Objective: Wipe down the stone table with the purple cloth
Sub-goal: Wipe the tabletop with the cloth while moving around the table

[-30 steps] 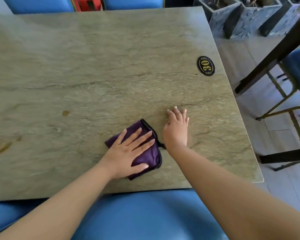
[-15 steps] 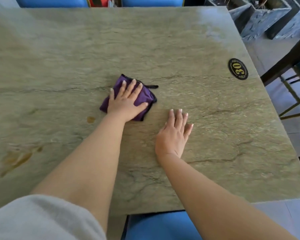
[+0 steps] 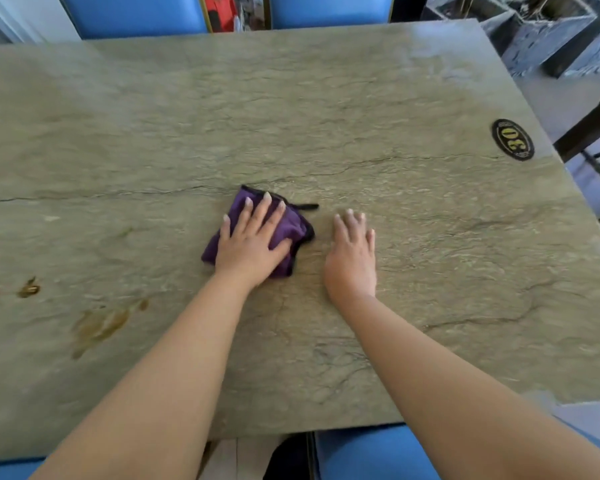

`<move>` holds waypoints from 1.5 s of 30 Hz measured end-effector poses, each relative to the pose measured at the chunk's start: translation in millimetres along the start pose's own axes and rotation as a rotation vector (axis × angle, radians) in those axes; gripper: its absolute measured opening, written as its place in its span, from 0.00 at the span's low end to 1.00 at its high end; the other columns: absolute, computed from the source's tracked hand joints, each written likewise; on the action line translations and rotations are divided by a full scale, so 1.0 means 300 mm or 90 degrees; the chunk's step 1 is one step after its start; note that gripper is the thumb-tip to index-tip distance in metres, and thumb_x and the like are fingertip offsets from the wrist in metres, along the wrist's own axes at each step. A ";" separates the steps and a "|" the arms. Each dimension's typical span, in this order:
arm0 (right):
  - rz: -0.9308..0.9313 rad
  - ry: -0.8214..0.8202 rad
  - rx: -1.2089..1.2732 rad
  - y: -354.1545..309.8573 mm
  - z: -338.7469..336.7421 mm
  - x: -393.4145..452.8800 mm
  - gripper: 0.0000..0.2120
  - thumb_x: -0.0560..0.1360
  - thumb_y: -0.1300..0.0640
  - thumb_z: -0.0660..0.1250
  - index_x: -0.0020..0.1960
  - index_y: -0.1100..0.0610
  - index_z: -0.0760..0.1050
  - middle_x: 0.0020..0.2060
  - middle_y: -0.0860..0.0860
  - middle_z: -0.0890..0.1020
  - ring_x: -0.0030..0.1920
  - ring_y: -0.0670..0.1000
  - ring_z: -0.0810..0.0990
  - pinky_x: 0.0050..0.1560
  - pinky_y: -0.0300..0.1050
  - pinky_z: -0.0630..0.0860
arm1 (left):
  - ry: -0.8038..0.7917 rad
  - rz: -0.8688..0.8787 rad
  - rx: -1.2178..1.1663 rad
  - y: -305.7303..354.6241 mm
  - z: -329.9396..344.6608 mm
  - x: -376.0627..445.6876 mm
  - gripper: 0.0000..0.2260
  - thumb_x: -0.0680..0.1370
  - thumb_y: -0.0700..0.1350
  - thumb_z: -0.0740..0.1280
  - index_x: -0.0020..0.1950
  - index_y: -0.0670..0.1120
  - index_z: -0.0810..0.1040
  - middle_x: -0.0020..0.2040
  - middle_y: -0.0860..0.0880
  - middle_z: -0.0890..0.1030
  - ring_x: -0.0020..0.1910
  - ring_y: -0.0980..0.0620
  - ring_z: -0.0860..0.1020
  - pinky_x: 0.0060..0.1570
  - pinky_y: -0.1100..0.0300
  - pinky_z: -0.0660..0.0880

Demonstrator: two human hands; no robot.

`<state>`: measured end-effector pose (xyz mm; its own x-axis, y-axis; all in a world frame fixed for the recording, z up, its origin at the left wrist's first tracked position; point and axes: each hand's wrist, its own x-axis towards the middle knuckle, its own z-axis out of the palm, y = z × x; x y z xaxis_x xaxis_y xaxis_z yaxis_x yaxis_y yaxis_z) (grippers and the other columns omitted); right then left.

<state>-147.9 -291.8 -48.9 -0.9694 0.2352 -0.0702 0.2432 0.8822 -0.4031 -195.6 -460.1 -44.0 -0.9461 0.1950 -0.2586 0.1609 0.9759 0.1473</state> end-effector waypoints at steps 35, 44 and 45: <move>0.025 0.079 0.128 -0.009 0.012 0.027 0.32 0.74 0.74 0.49 0.76 0.56 0.56 0.78 0.52 0.46 0.77 0.50 0.42 0.76 0.43 0.41 | 0.084 -0.148 -0.021 0.025 -0.055 0.293 0.29 0.79 0.61 0.48 0.79 0.59 0.45 0.80 0.54 0.42 0.78 0.48 0.40 0.73 0.36 0.39; -0.041 0.033 0.164 0.022 -0.001 0.023 0.31 0.72 0.76 0.52 0.73 0.59 0.64 0.76 0.54 0.58 0.78 0.52 0.46 0.76 0.43 0.37 | 0.089 -0.034 0.011 0.068 0.107 -0.289 0.31 0.75 0.62 0.45 0.79 0.58 0.47 0.80 0.53 0.45 0.79 0.47 0.45 0.74 0.41 0.45; -0.052 0.012 0.167 0.033 -0.006 0.013 0.31 0.72 0.76 0.52 0.73 0.59 0.64 0.76 0.54 0.59 0.78 0.51 0.47 0.76 0.42 0.38 | 0.074 0.009 0.016 0.067 0.120 -0.329 0.32 0.75 0.62 0.45 0.79 0.58 0.48 0.80 0.54 0.46 0.79 0.48 0.46 0.74 0.41 0.46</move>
<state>-149.2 -281.3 -51.5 -0.9841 0.1773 -0.0124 0.1455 0.7635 -0.6292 -89.1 -456.3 -49.9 -0.9696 0.1977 -0.1444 0.1802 0.9756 0.1257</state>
